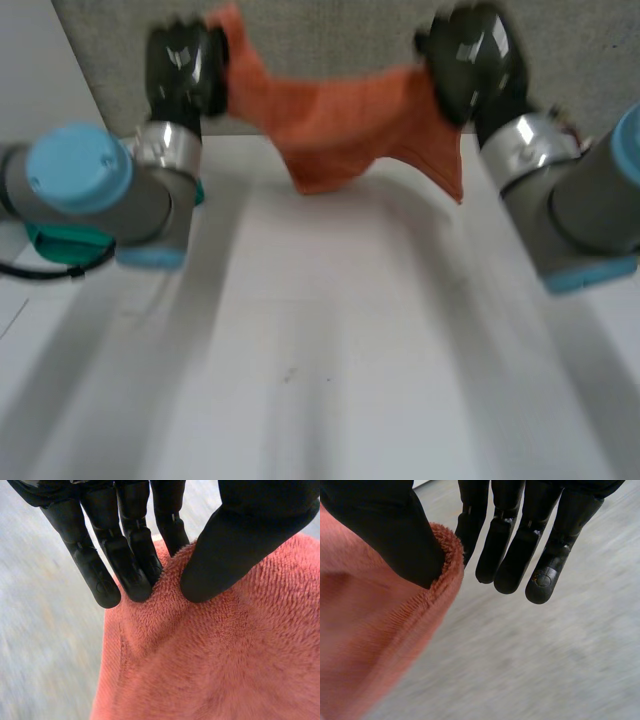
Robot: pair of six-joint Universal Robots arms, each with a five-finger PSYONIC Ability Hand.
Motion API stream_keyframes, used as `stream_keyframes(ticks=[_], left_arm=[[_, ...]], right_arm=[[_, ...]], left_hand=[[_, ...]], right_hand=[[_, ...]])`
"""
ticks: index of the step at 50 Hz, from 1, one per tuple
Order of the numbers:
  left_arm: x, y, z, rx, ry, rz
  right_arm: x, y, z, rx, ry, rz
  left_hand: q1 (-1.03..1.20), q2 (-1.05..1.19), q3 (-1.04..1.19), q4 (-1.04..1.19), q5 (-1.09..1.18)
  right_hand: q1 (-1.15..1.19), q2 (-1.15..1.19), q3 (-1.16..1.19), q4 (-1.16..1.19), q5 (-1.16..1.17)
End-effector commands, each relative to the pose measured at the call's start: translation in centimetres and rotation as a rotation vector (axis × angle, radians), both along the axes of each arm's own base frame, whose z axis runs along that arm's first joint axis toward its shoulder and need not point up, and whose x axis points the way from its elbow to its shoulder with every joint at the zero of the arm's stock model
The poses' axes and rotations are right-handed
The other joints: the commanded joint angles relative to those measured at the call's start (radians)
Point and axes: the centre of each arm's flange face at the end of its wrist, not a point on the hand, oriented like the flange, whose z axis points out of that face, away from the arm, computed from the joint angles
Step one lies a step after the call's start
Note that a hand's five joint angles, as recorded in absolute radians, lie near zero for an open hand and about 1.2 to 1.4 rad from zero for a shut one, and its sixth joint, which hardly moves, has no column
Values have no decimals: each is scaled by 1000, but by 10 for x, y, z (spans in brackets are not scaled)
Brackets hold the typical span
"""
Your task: Fold the laundry.
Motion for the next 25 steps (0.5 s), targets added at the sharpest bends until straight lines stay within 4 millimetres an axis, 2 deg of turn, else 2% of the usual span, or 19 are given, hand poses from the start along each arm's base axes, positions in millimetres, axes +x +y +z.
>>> stream_keyframes(ticks=[1,2,3,6,9,10,11,12,14,20,25], left_arm=[[14,40,-110,284,-281,41],[16,45,-118,304,-318,45],[21,55,-133,343,-394,56],[25,71,-149,393,-483,63],[25,94,-156,436,-564,56],[25,98,-154,438,-574,56],[25,106,-146,442,-582,55],[26,108,-142,443,-583,56],[26,112,-133,443,-582,55],[29,118,-105,449,-584,41],[25,105,-78,422,-553,34]], right_arm=[[-3,48,-94,353,181,46],[-7,54,-108,409,216,43],[-9,57,-113,431,234,41],[-16,70,-129,503,292,37],[-20,78,-139,552,320,39],[-22,83,-145,581,334,42],[-23,85,-147,591,340,44],[-24,88,-149,599,345,45],[-27,93,-154,619,355,46],[-28,95,-155,620,352,41],[-28,95,-155,619,348,42]], left_hand=[[320,205,207,200,249],[320,205,207,200,249],[320,205,207,200,249],[320,205,207,200,249],[30,-85,-83,-90,-41],[-61,-176,-174,-181,-132],[-297,-412,-410,-417,-368],[-427,-542,-540,-547,-498],[-589,-704,-703,-709,-661],[-613,-729,-727,-733,-685],[-593,-708,-706,-713,-664]], right_hand=[[397,224,214,204,249],[397,224,214,204,249],[397,224,214,204,249],[397,224,214,204,249],[397,224,214,204,249],[397,224,214,204,249],[397,224,214,204,249],[397,224,214,204,249],[397,224,214,204,249],[397,224,214,204,249],[397,224,214,204,249]])
